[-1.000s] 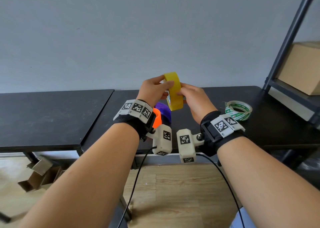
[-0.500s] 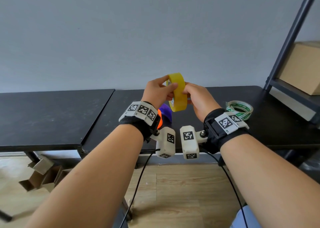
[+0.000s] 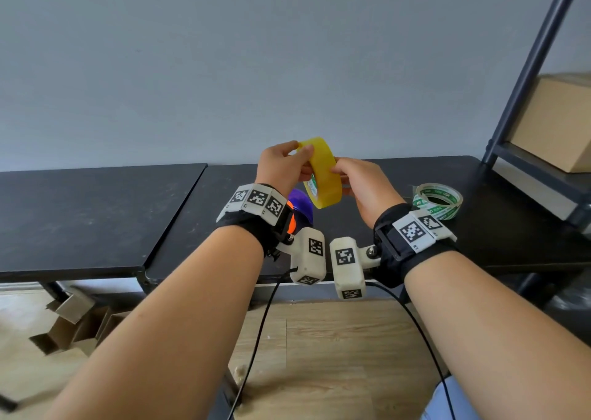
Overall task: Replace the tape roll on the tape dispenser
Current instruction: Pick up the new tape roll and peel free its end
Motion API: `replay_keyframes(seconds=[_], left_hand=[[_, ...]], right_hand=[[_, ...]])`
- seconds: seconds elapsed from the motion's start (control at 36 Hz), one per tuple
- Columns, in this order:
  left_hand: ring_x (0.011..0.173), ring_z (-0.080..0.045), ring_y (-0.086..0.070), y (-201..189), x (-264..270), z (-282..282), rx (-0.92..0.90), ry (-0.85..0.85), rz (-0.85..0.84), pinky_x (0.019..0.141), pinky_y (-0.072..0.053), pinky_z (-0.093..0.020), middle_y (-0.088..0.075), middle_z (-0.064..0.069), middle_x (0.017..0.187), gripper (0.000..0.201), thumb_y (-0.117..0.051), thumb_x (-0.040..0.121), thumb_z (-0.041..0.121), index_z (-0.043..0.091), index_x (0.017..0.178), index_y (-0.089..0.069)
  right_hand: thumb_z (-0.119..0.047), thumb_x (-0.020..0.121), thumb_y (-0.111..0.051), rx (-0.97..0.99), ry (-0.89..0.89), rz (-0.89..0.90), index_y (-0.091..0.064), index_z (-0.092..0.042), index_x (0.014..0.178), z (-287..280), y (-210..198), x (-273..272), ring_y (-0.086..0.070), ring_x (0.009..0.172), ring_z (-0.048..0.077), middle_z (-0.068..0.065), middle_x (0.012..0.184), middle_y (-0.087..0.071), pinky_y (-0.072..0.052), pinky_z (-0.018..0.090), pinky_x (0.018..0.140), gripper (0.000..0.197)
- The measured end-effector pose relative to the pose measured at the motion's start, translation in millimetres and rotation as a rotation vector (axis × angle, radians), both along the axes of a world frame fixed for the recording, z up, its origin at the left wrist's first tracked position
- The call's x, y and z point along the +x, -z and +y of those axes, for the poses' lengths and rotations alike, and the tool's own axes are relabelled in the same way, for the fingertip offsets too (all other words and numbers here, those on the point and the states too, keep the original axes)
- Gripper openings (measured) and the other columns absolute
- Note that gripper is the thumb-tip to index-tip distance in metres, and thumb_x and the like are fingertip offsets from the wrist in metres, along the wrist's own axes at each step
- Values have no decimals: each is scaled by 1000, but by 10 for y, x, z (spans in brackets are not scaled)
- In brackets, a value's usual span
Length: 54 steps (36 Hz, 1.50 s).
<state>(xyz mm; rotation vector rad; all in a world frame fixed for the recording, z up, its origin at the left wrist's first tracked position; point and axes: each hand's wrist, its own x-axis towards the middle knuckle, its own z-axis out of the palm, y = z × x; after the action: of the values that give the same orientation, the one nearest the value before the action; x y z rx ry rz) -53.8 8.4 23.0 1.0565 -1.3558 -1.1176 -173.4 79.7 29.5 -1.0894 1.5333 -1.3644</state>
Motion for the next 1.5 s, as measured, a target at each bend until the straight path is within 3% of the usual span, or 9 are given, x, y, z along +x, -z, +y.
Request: replay_keyframes(seconds=[0.08,0.5,0.67,0.81,0.97,1.11,1.25,1.39,1.5], left_hand=[[65,-17,-66,-10,4,13,-8,6,-1,67,-57,-28,-69,-8,75,51,-64,89,26,-1,131,-56],[64,-16,-67,-114,0,213,-30,100,-23,72,-61,-31,-64,-5,84,64,-69,87,13,7,144,-41],[68,-19,-68,-93,-16,219,-35,97,-22,74,-61,-33,-67,-9,91,71,-70,86,14,9,148,-36],[68,-20,-69,-72,-35,221,-17,106,11,74,-62,-35,-67,-17,98,71,-70,86,11,7,148,-35],[68,-22,-70,-89,-46,186,-18,95,-30,80,-60,-40,-68,-13,95,69,-69,87,13,5,147,-35],[65,-22,-70,-46,-16,77,14,58,-3,78,-61,-39,-69,-13,87,58,-64,90,15,-1,142,-43],[69,-27,-69,-19,0,32,37,37,19,79,-60,-40,-69,-20,90,54,-60,93,17,-4,139,-42],[58,-21,-65,1,36,9,2,3,-220,58,-59,-32,-67,-12,87,40,-51,96,28,2,125,-59],[90,-25,-66,25,88,16,-184,-83,-445,83,-54,-33,-66,-7,116,34,-49,95,24,15,124,-64]], right_hand=[[-16,89,-56,-6,10,-24,-68,-18,87,-28,-9,-2,-67,102,30,17,115,-70,-52,44,94,12],[-10,83,-49,-54,26,-58,-58,11,117,15,-78,63,-56,86,25,23,96,-61,-48,42,81,41],[-14,66,-50,-45,50,-73,-58,10,108,-22,-39,47,-58,109,49,33,122,-58,-44,63,101,49],[6,76,-42,-67,28,-28,-76,-17,99,-9,-31,38,-63,93,30,15,99,-70,-52,45,91,47],[12,75,-42,-90,-43,32,-70,-18,122,-5,52,-16,-66,110,28,10,111,-74,-53,45,98,62],[3,76,-49,-60,-75,88,-74,-20,104,14,50,-44,-63,112,30,12,111,-72,-49,44,101,44],[-3,81,-55,-24,-114,177,-70,-12,106,4,103,-48,-58,95,19,7,104,-68,-44,26,75,31],[-8,84,-57,-60,-113,216,-71,-12,108,-16,114,-31,-59,88,17,6,100,-68,-44,27,71,27],[-13,87,-57,-55,-104,267,-71,-13,106,-41,114,-27,-56,80,14,4,95,-64,-41,27,66,24]])
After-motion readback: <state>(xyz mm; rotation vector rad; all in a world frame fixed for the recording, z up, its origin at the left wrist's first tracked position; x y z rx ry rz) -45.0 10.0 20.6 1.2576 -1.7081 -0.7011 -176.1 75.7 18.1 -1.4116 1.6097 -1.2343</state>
